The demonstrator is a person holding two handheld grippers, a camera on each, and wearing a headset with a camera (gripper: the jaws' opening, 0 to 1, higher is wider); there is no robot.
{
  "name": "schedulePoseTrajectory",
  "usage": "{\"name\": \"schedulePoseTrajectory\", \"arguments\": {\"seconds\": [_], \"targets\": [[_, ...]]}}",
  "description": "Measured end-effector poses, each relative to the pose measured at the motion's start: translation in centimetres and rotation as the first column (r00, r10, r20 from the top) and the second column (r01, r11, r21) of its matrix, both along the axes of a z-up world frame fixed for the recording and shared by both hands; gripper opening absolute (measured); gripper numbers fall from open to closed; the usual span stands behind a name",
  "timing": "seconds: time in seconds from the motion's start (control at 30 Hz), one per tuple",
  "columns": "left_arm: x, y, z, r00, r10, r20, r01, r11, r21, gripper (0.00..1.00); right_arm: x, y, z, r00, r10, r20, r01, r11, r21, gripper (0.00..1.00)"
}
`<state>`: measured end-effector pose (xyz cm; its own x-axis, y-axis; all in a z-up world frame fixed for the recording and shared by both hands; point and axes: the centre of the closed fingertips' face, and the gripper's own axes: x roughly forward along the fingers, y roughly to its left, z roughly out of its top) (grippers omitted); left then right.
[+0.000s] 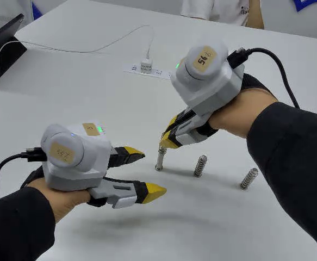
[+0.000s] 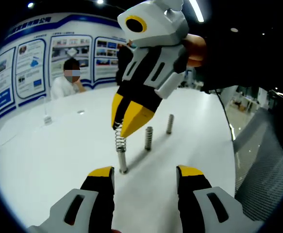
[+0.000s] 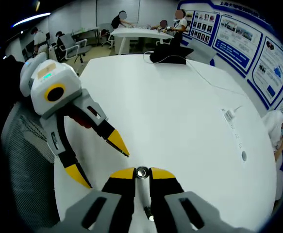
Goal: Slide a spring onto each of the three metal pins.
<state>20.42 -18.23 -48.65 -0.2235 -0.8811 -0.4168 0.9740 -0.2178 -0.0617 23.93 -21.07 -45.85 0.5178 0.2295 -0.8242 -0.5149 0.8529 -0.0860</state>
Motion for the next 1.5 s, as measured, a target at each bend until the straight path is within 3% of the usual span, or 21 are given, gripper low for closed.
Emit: {"name": "schedulePoseTrajectory", "arguments": {"seconds": [0.53, 1.5], "targets": [[0.0, 0.0, 0.0, 1.000, 0.000, -0.001, 0.000, 1.000, 0.001, 0.52, 0.0, 0.2, -0.3, 1.000, 0.000, -0.007, 0.000, 1.000, -0.001, 0.12], [0.3, 0.1, -0.2, 1.000, 0.011, -0.008, -0.011, 1.000, 0.003, 0.52, 0.2, 0.3, -2.3, 0.999, 0.005, -0.046, -0.005, 1.000, 0.000, 0.12]]}}
